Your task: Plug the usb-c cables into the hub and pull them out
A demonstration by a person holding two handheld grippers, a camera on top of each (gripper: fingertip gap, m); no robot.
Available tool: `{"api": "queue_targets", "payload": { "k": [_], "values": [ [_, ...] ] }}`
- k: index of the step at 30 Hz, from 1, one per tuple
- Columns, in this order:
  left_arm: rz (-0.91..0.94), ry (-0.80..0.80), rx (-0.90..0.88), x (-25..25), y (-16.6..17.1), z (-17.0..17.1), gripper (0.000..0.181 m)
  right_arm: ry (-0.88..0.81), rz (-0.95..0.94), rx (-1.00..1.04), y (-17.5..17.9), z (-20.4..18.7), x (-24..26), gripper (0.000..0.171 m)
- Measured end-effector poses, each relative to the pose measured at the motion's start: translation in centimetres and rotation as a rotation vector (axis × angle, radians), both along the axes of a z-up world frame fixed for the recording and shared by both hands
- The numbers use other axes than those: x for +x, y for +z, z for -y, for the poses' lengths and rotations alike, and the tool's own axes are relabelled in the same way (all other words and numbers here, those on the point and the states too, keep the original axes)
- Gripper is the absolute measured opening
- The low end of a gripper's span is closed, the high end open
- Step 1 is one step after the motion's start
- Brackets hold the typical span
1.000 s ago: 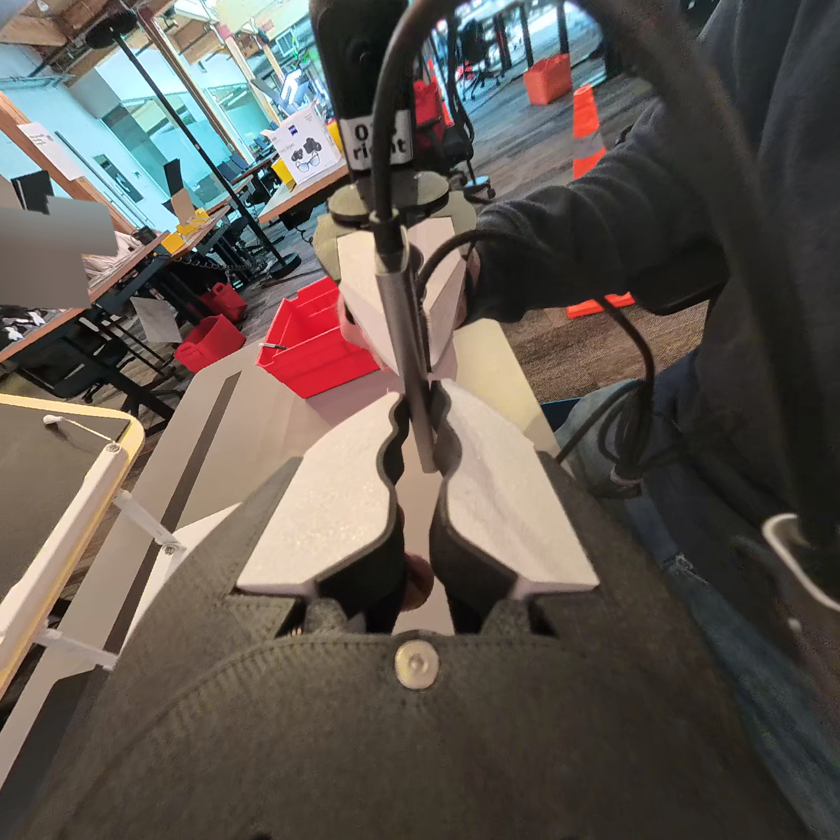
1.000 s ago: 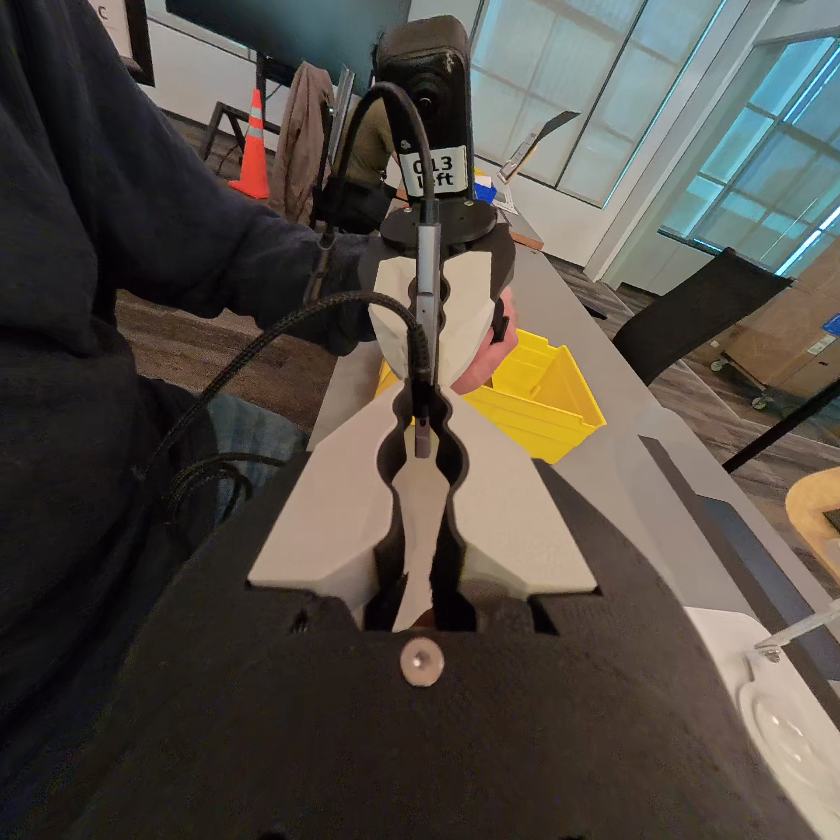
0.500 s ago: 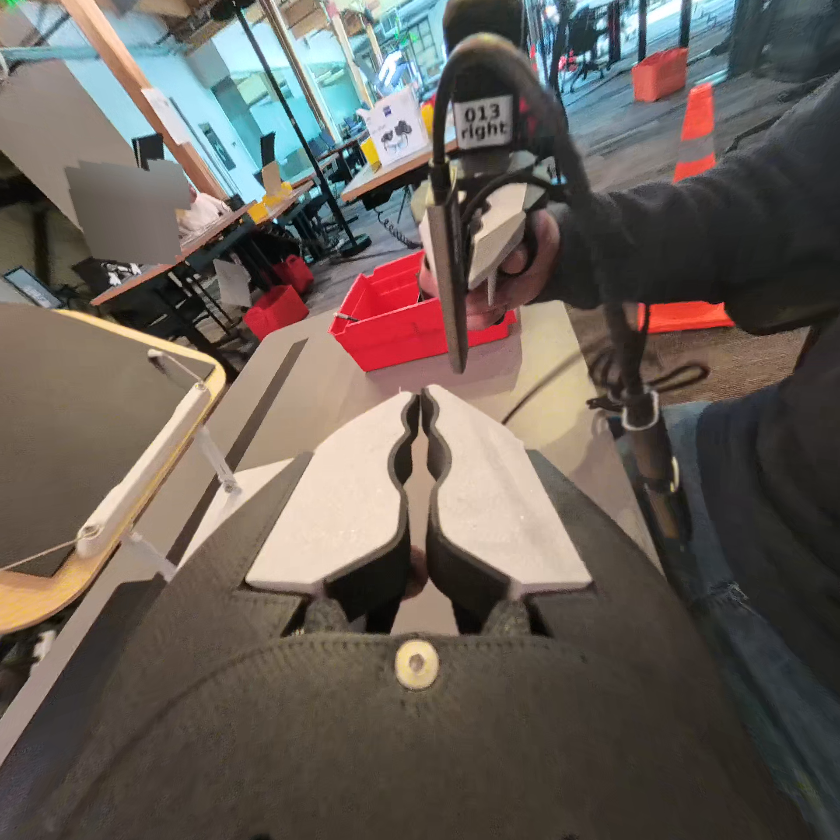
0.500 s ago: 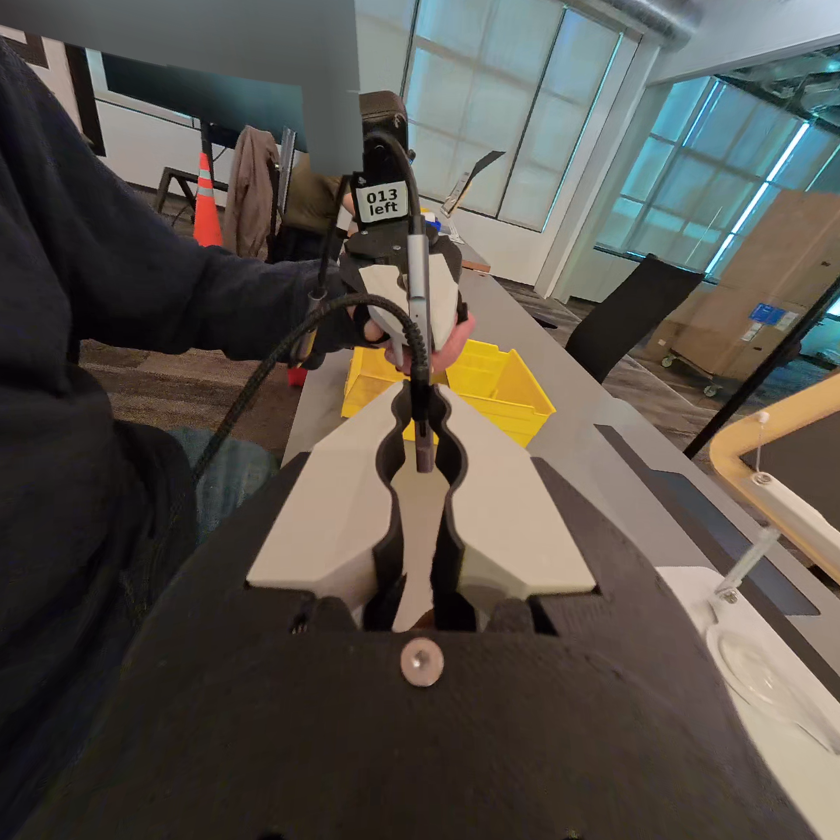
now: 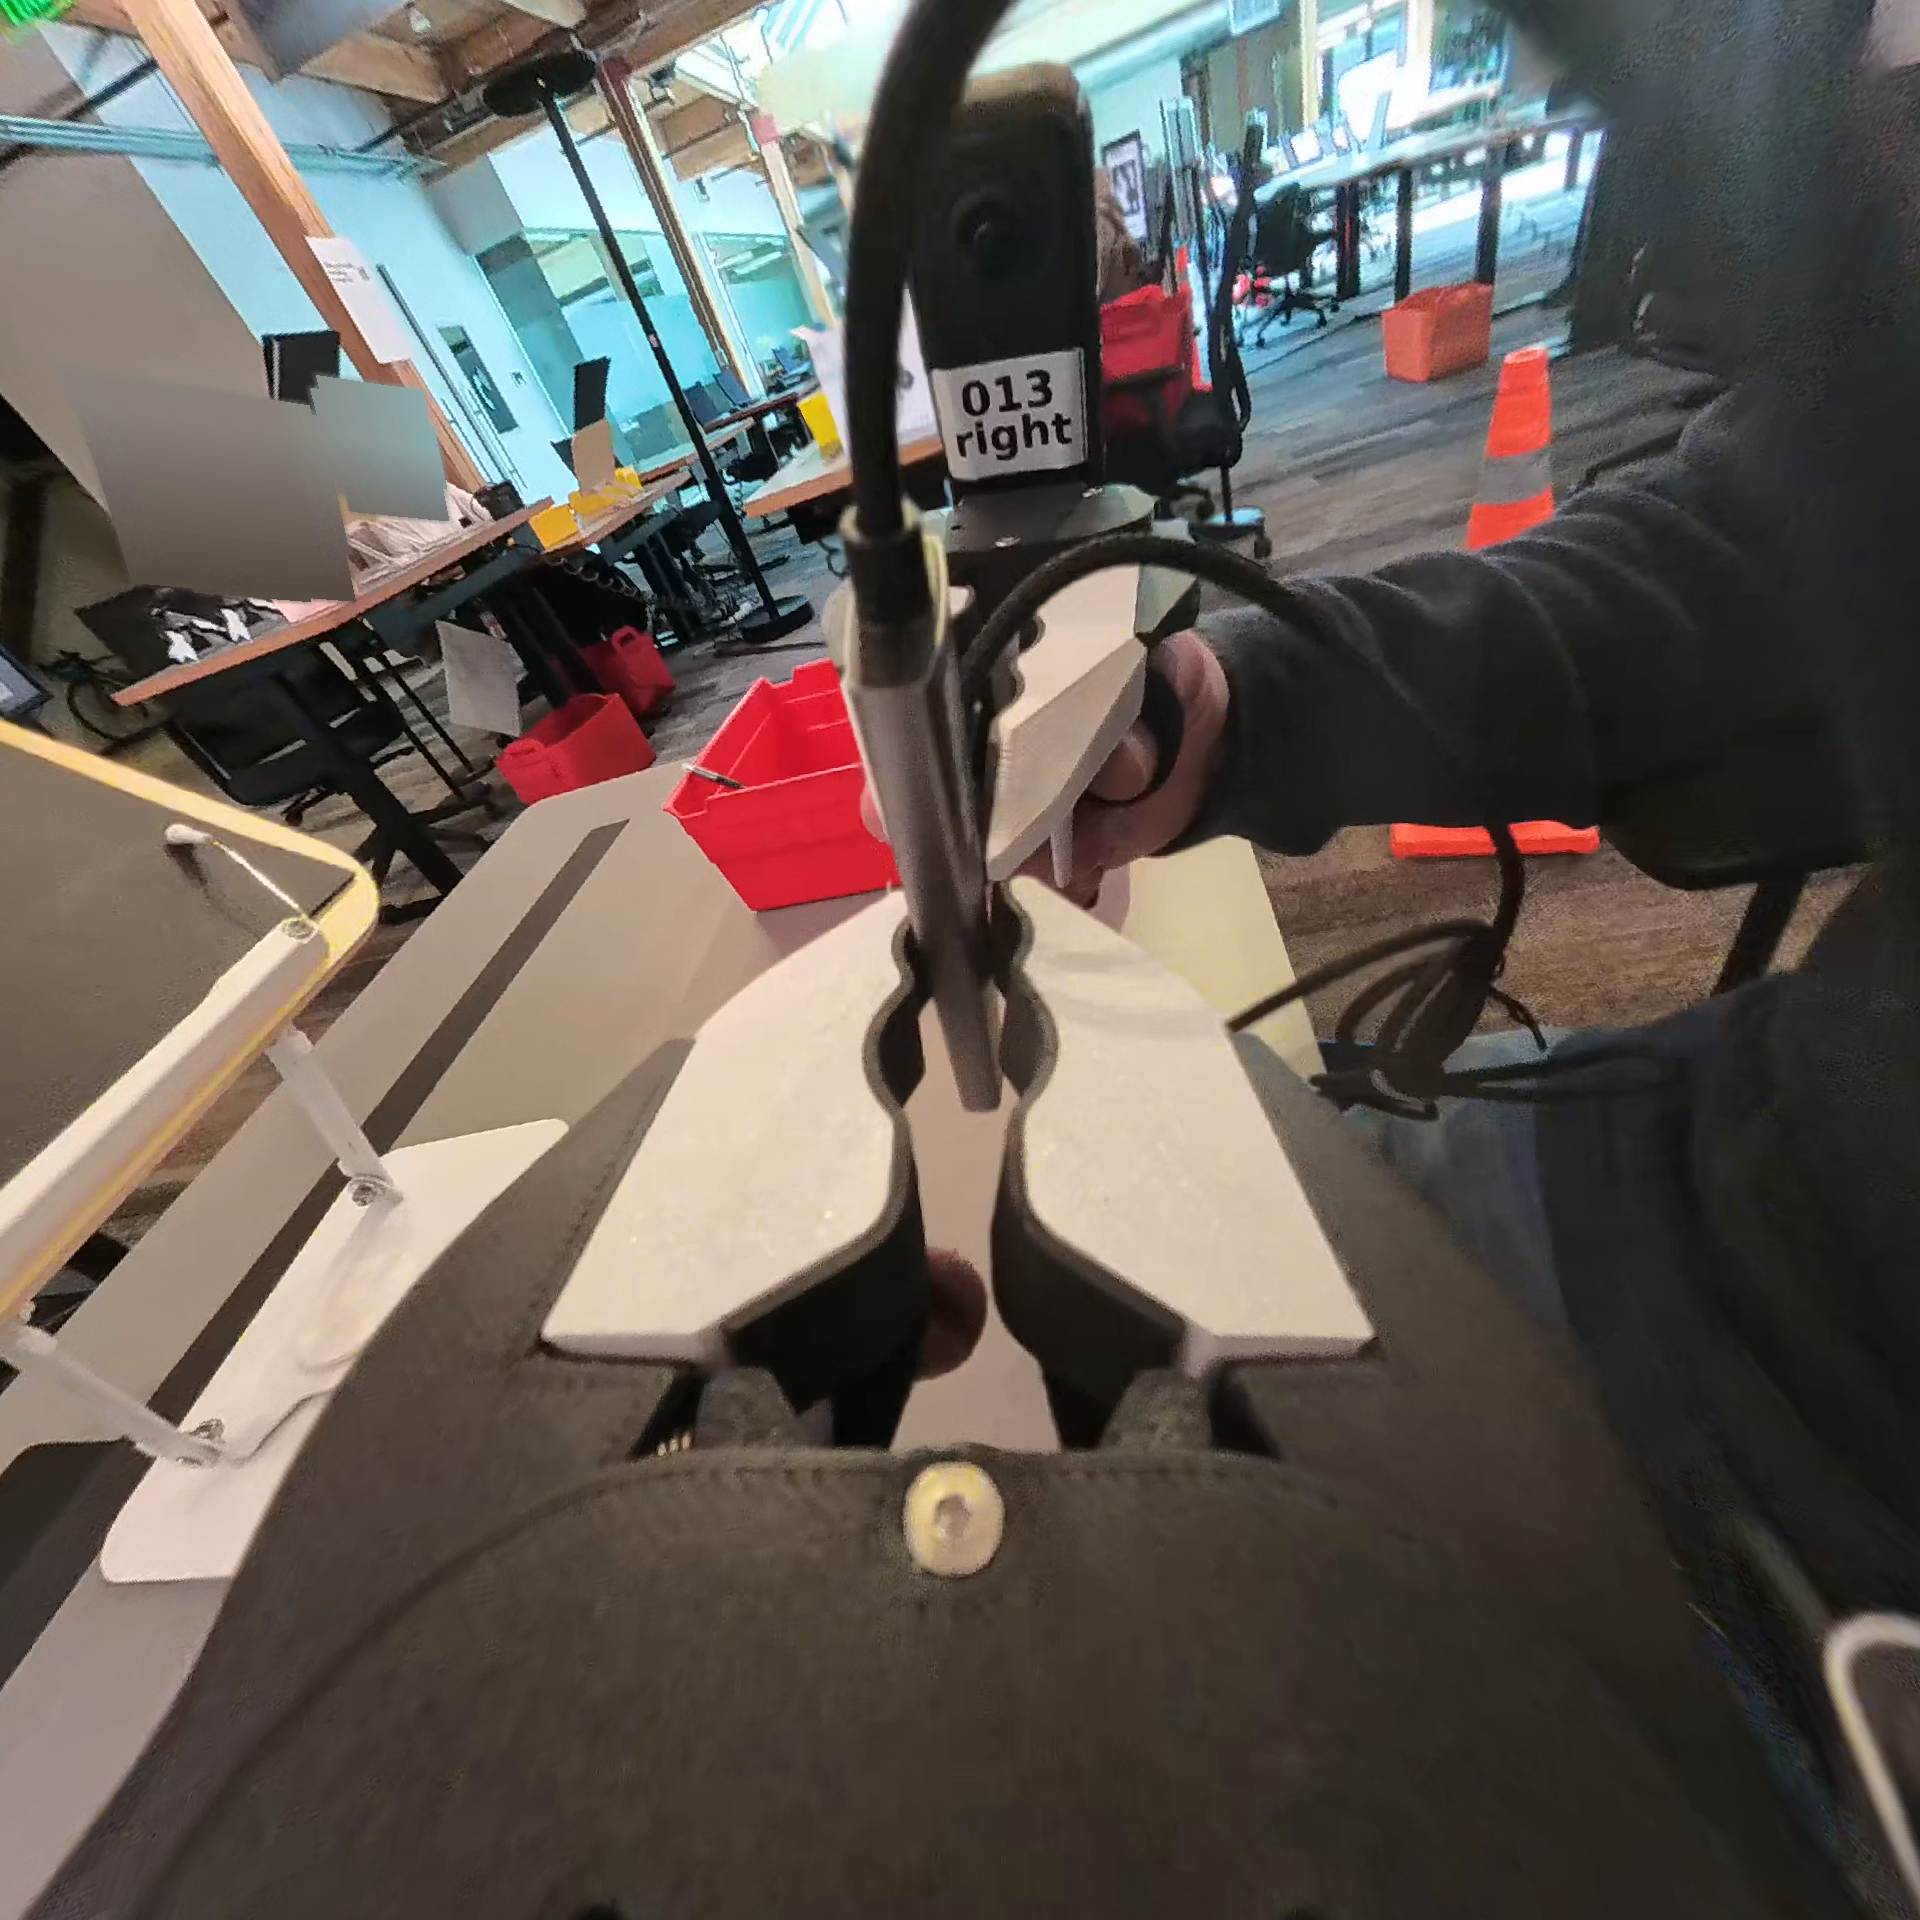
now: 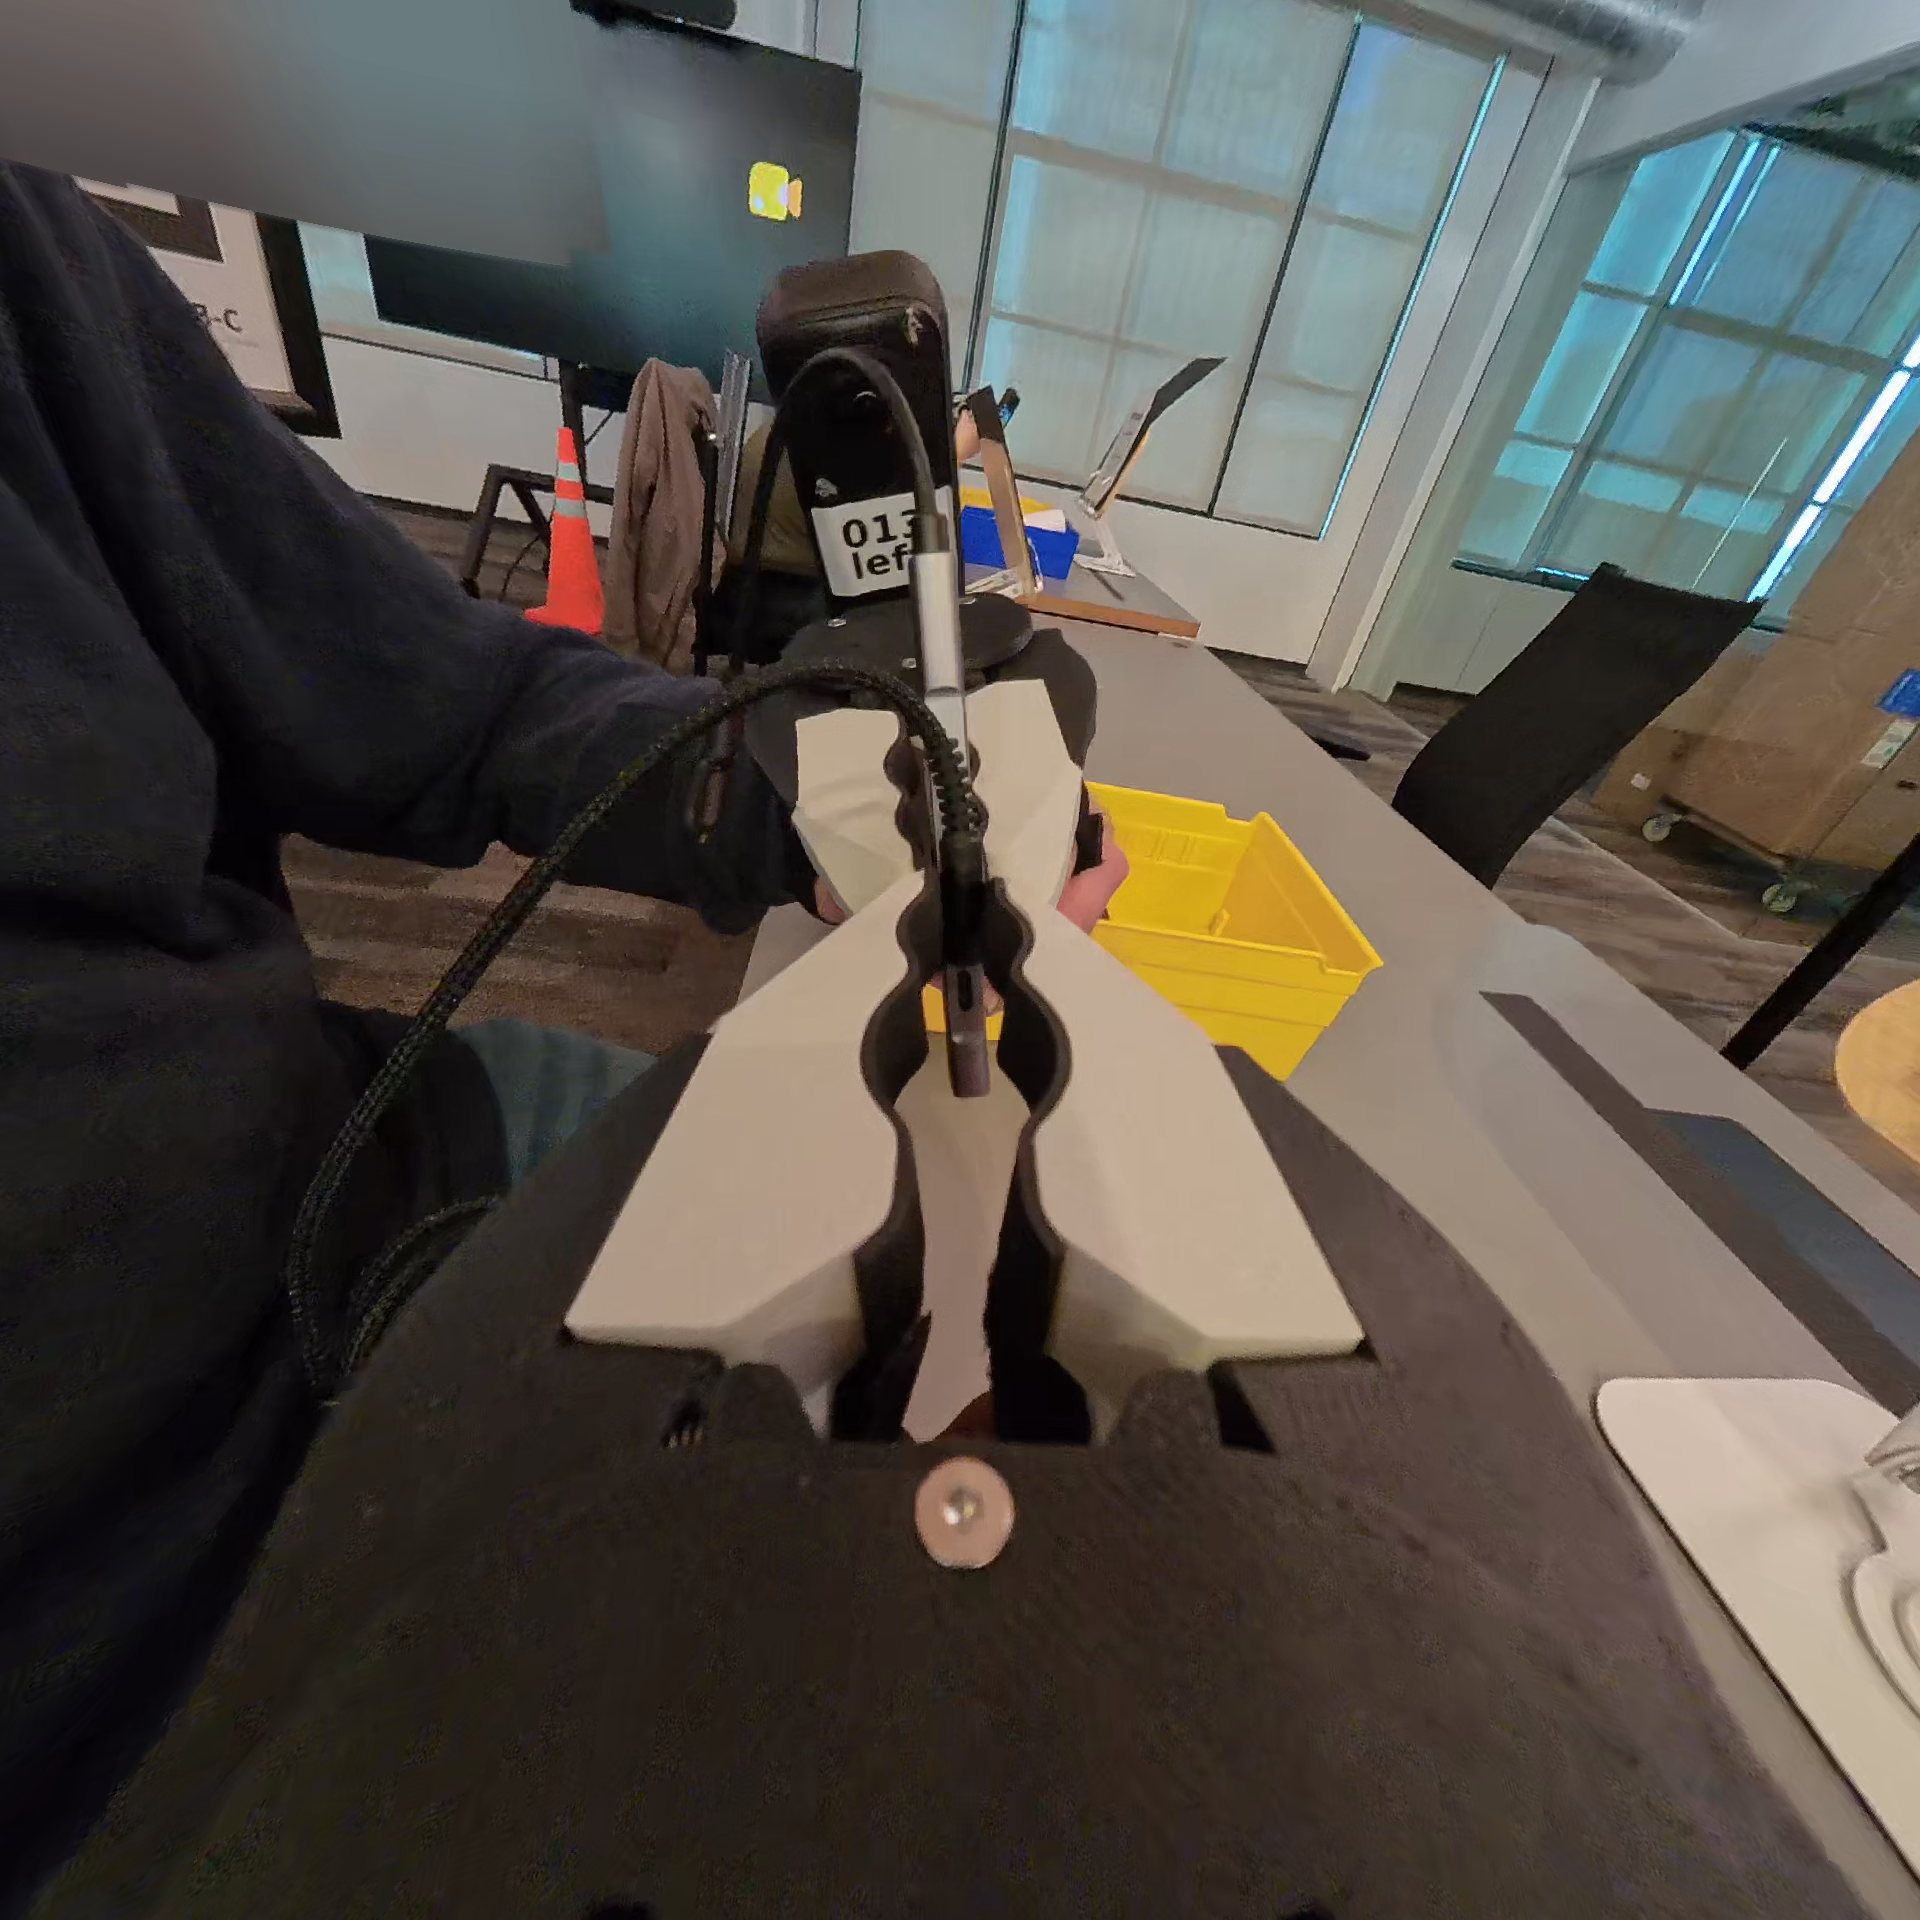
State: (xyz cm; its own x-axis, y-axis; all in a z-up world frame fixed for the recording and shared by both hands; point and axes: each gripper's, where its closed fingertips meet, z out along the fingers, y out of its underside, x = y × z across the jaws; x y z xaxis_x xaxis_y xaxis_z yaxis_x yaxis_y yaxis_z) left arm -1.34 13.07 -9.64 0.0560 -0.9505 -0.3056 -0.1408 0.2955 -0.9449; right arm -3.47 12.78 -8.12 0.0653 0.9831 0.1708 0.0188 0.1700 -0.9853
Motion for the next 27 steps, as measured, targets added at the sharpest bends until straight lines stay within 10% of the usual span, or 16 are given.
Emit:
{"api": "queue_targets", "payload": {
  "k": [18, 22, 27],
  "values": [
    [-0.045, -0.073, 0.02, -0.3, 0.0, 2.0, 0.01, 0.073, 0.034, 0.047, -0.4, 1.7, 0.5, 0.004],
    [0.192, 0.094, -0.077, -7.4, 5.2, -3.2, 0.009, -0.099, -0.259, -0.01, 4.5, -1.4, 10.4, 0.003],
    [-0.012, 0.106, 0.05, -4.4, 1.7, -2.7, 0.01, -0.131, -0.019, 0.076, 2.9, -1.4, 5.8, 0.004]
  ]
}}
